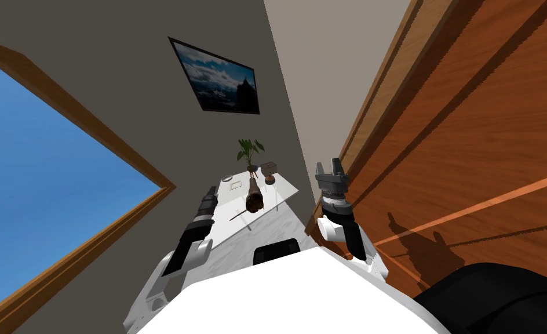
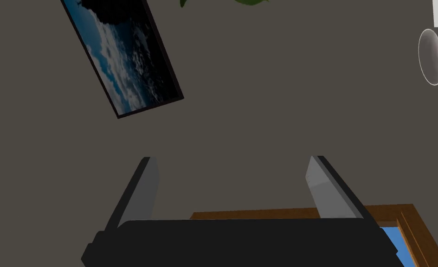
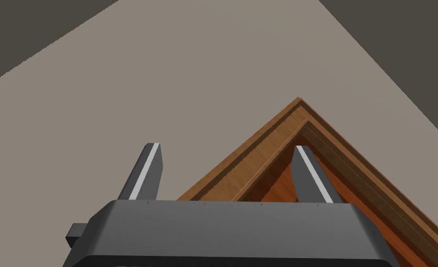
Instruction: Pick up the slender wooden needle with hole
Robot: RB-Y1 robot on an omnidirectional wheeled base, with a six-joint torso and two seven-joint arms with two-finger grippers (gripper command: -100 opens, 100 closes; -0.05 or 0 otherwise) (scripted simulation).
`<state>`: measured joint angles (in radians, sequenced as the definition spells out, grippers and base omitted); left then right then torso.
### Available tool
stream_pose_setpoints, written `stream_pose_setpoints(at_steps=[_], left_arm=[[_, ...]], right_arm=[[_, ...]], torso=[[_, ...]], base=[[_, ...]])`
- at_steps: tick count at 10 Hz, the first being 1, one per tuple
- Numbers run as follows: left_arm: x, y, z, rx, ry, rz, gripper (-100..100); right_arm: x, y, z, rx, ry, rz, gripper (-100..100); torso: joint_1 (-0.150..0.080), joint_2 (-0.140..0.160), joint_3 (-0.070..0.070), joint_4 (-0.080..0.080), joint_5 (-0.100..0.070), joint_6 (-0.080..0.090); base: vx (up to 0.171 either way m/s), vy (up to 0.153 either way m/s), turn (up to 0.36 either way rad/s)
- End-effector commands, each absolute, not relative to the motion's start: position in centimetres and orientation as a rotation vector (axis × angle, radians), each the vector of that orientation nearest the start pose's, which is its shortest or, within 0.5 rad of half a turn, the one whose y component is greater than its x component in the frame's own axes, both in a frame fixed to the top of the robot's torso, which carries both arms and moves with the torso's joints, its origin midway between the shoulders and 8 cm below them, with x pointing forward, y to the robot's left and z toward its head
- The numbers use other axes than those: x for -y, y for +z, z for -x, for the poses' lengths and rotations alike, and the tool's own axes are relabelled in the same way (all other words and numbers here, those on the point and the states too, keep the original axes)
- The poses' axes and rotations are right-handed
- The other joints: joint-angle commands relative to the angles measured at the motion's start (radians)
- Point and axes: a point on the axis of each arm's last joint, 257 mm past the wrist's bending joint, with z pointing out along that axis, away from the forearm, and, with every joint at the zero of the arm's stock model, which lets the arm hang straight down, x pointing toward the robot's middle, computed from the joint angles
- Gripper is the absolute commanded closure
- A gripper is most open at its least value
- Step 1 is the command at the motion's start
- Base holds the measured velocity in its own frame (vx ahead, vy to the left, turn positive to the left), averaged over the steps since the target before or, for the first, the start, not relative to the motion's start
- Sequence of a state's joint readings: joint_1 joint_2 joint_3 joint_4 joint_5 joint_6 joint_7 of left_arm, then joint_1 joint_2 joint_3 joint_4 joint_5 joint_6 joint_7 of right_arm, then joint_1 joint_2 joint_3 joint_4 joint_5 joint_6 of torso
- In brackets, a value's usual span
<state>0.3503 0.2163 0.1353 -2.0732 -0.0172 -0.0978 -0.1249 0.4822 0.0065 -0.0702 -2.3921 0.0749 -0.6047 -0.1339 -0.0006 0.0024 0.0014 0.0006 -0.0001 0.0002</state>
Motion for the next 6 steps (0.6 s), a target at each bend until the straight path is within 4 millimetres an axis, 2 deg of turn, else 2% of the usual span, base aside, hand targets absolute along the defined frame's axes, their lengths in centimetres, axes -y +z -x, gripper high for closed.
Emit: stream_pose_setpoints(at_steps=[1, 2, 3, 4, 5, 6], left_arm=[[-35.2, -10.5, -44.1, -1.116, -0.879, 0.820, -100], [-36.5, -12.3, -44.8, -1.145, -0.854, 0.867, -100], [-36.7, -12.9, -44.9, -1.158, -0.844, 0.883, -100], [-38.2, -14.9, -45.5, -1.187, -0.816, 0.936, -100], [-38.3, -15.2, -45.5, -1.196, -0.809, 0.948, -100], [-39.8, -16.9, -46.0, -1.216, -0.785, 0.997, -100]], right_arm=[[27.6, 9.5, -29.7, -0.472, 1.366, -0.454, 0], [27.6, 9.5, -29.7, -0.472, 1.366, -0.454, 0], [27.6, 9.5, -29.7, -0.472, 1.366, -0.454, 0], [27.6, 9.5, -29.7, -0.472, 1.366, -0.454, 0], [27.6, 9.5, -29.7, -0.472, 1.366, -0.454, 0], [27.6, 9.5, -29.7, -0.472, 1.366, -0.454, 0]], torso=[[0.000, 0.000, 0.000, 0.000, 0.000, 0.000], [0.000, 0.000, 0.000, 0.000, 0.000, 0.000], [0.000, 0.000, 0.000, 0.000, 0.000, 0.000], [0.000, 0.000, 0.000, 0.000, 0.000, -0.001], [0.000, 0.000, 0.000, 0.000, 0.000, 0.000], [0.000, 0.000, 0.000, 0.000, 0.000, -0.001]], base=[[-0.031, -0.013, -0.065], [-0.037, -0.019, -0.138], [-0.034, -0.013, -0.066], [-0.042, -0.020, -0.156], [-0.036, -0.013, -0.064], [-0.036, -0.019, -0.132]])
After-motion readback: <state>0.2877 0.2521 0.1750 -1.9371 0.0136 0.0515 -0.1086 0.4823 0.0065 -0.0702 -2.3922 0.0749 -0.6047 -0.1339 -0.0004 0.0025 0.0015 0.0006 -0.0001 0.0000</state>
